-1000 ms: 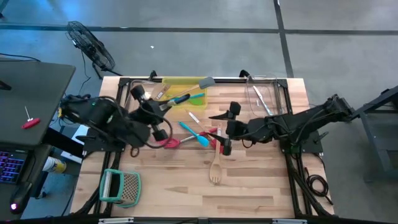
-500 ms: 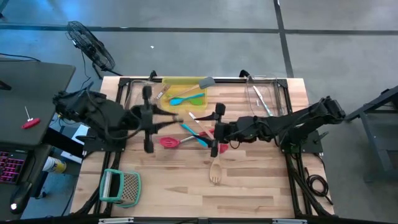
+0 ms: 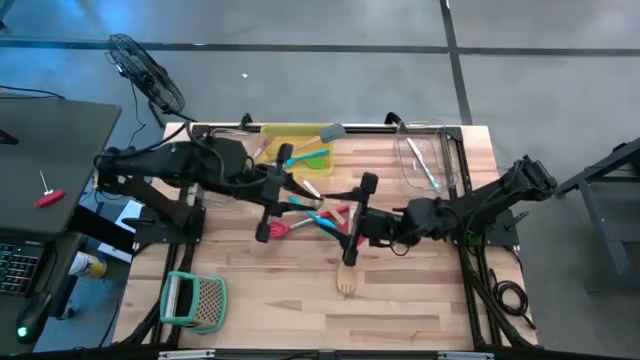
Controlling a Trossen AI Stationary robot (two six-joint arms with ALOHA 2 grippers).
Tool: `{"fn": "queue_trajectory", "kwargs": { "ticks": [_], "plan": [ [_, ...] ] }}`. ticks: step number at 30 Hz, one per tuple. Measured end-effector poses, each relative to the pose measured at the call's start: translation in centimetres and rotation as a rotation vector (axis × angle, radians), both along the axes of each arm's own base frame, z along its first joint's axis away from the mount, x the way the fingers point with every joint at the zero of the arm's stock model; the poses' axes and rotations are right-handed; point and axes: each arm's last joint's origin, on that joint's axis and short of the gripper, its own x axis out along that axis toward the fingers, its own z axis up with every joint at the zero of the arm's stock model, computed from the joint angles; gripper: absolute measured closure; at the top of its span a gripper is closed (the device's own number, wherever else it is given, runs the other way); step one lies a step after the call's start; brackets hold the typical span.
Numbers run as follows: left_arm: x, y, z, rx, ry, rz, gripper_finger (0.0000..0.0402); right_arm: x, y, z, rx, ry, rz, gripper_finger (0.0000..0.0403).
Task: Pick & Place Kitchen Items
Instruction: Put the yellow table knife into the right transparent bin
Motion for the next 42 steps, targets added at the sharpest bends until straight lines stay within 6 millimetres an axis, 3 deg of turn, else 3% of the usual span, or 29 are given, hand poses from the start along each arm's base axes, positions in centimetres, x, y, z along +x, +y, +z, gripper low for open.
{"fn": "queue_trajectory", "kwargs": {
  "ticks": [7,17,24,34,42],
  "plan": [
    [0.8,0.0,-0.7,-0.010,-0.031,-0.004,0.0346,0.0,-0.2,0.0,0.017,0.008,-0.077,0.0145],
    [1.3,-0.2,-0.6,-0.057,-0.060,-0.016,0.0346,0.0,0.0,-0.1,0.000,0.013,-0.024,0.0153],
    [1.3,-0.2,-0.5,-0.046,-0.067,-0.016,0.0346,0.1,-0.2,-0.1,-0.051,0.023,-0.033,0.0205],
    [1.5,-0.1,-1.2,-0.033,-0.048,-0.009,0.0346,0.4,-1.0,-0.2,-0.080,0.031,0.004,0.0323],
    [1.6,0.3,-1.5,-0.028,-0.029,0.003,0.0346,0.5,-1.1,-0.5,-0.092,0.064,0.002,0.0328]
  ]
}}
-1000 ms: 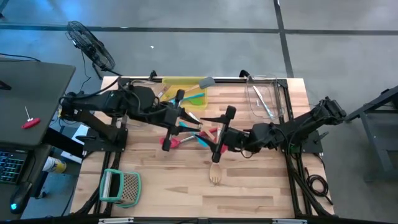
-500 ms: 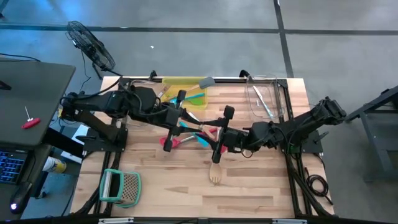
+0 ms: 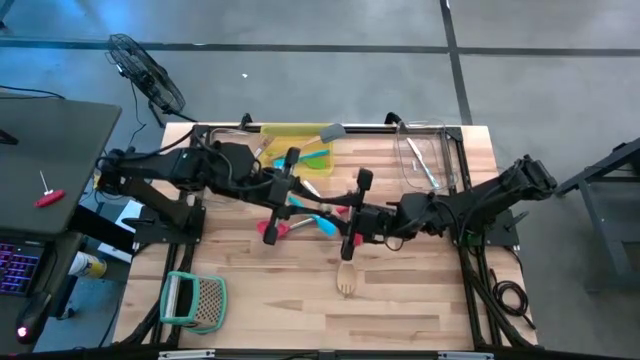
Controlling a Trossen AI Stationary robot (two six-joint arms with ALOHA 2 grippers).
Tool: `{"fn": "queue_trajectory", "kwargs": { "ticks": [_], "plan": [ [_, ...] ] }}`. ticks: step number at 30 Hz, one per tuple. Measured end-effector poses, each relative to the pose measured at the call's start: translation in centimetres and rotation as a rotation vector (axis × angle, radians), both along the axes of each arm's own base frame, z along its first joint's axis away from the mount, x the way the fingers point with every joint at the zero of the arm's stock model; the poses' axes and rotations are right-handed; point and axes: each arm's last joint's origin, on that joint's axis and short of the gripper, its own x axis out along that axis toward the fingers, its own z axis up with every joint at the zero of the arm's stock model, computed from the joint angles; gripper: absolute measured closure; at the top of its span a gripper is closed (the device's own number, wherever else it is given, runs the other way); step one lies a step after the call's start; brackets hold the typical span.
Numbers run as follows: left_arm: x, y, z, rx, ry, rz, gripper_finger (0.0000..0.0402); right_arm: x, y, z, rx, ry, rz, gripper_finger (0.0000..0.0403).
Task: Pick & Place Kitchen Items
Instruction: Put the yellow table knife into the right transparent bin
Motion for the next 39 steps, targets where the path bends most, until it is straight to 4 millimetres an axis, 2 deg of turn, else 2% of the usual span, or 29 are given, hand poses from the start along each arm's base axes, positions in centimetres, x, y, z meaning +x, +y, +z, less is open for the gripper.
{"fn": "queue_trajectory", "kwargs": {
  "ticks": [3,8,13,23,28,32,39],
  "plan": [
    [0.1,0.0,-0.1,0.000,0.002,0.000,0.0328,0.0,-0.1,-0.2,-0.006,0.019,-0.035,0.0328],
    [0.1,0.1,0.0,-0.007,-0.001,0.039,0.0231,-0.1,0.0,-0.8,-0.036,0.094,-0.151,0.0328],
    [0.0,0.4,0.4,0.014,-0.019,0.140,0.0180,-0.6,0.8,-1.2,-0.030,0.139,-0.251,0.0328],
    [-0.4,1.0,-0.3,0.077,0.062,0.328,0.0170,-2.9,3.2,-1.4,-0.123,0.247,-0.687,0.0328],
    [-0.8,1.4,-1.2,0.103,0.150,0.453,0.0170,-3.7,3.6,-1.2,-0.109,0.259,-0.786,0.0328],
    [-1.5,1.8,-1.9,0.108,0.225,0.557,0.0169,-4.4,3.2,-1.1,-0.109,0.282,-0.887,0.0328],
    [-3.5,2.6,-3.5,0.126,0.383,0.781,0.0169,-4.5,0.3,-1.4,-0.068,0.267,-0.968,0.0328]
  ]
}}
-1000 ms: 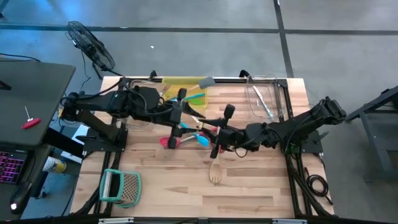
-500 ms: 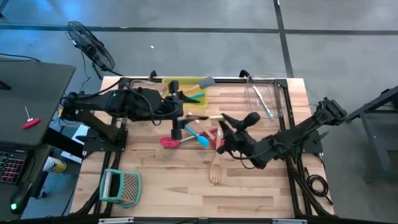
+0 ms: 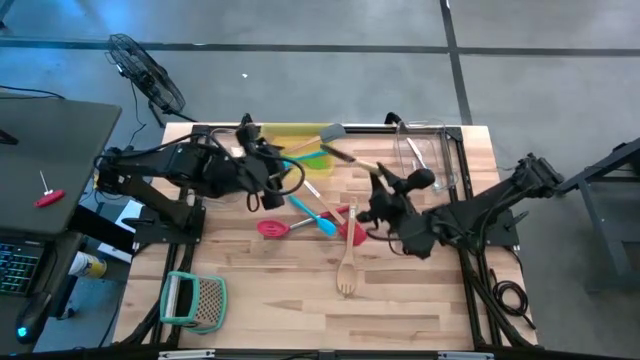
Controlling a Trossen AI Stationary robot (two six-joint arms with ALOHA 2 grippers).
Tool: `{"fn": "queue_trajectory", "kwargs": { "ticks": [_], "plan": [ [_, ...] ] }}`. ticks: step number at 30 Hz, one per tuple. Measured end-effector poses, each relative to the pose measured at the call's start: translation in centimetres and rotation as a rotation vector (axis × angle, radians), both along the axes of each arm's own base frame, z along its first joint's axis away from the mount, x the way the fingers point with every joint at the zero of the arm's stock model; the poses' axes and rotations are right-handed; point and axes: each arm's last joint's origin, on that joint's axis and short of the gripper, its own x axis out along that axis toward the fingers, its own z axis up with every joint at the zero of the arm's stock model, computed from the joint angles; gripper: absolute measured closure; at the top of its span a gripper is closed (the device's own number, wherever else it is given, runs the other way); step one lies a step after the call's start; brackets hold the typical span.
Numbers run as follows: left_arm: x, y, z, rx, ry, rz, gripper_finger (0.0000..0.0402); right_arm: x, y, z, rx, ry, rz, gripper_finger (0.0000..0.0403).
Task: Pick & Place Kitchen Items
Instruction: Put the yellow table knife into the right transparent bin
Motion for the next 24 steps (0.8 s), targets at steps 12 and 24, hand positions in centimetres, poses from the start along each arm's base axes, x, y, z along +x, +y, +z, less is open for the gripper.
{"fn": "queue_trajectory", "kwargs": {
  "ticks": [12,24],
  "plan": [
    [-2.7,0.6,-1.7,-0.056,0.141,0.216,0.0169,-4.2,-7.5,-0.2,0.185,-0.126,-0.074,0.0328],
    [-3.3,0.7,-2.0,-0.085,0.151,0.270,0.0169,-8.3,-13.5,-3.2,0.614,-0.024,-0.334,0.0328]
  ]
}}
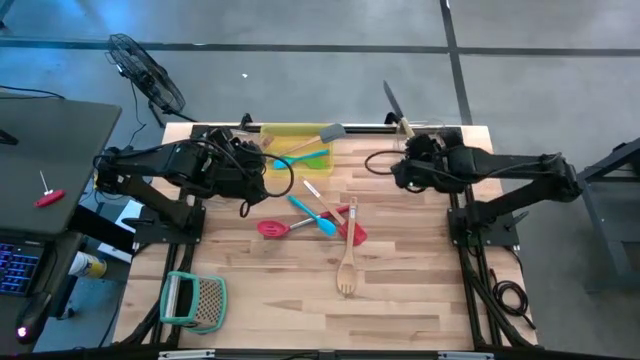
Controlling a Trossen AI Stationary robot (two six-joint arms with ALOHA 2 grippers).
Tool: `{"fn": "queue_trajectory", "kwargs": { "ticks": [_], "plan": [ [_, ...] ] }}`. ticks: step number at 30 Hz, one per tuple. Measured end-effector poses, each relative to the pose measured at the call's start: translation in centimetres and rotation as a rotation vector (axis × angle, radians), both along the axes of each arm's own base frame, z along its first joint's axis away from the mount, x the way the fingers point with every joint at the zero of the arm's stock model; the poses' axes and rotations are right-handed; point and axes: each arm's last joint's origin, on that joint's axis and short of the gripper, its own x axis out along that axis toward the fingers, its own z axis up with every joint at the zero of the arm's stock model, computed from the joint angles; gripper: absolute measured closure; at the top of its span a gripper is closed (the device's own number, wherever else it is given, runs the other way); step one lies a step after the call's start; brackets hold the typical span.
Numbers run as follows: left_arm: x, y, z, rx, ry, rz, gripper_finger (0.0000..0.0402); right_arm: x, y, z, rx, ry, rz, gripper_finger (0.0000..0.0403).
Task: Pick & Place Kitchen Items
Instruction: Put the yellow table knife into the right transparent bin
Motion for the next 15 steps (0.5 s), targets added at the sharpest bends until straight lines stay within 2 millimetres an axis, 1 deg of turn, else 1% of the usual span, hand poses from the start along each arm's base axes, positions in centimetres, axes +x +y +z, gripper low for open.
{"fn": "queue_trajectory", "kwargs": {
  "ticks": [3,8,12,15],
  "plan": [
    [0.0,0.0,0.0,-0.001,0.000,0.001,0.0169,-0.6,-0.9,-0.5,0.146,0.021,-0.044,0.0328],
    [0.0,0.0,-0.3,-0.010,0.004,0.020,0.0169,-1.8,-1.6,-0.7,0.197,0.094,-0.114,0.0328],
    [0.2,-0.1,-1.5,-0.003,0.052,0.021,0.0169,-2.5,-1.7,-0.8,0.235,0.129,-0.161,0.0328],
    [0.5,-0.1,-2.5,0.007,0.095,0.022,0.0169,-2.7,-1.6,-0.9,0.278,0.138,-0.164,0.0328]
  ]
}}
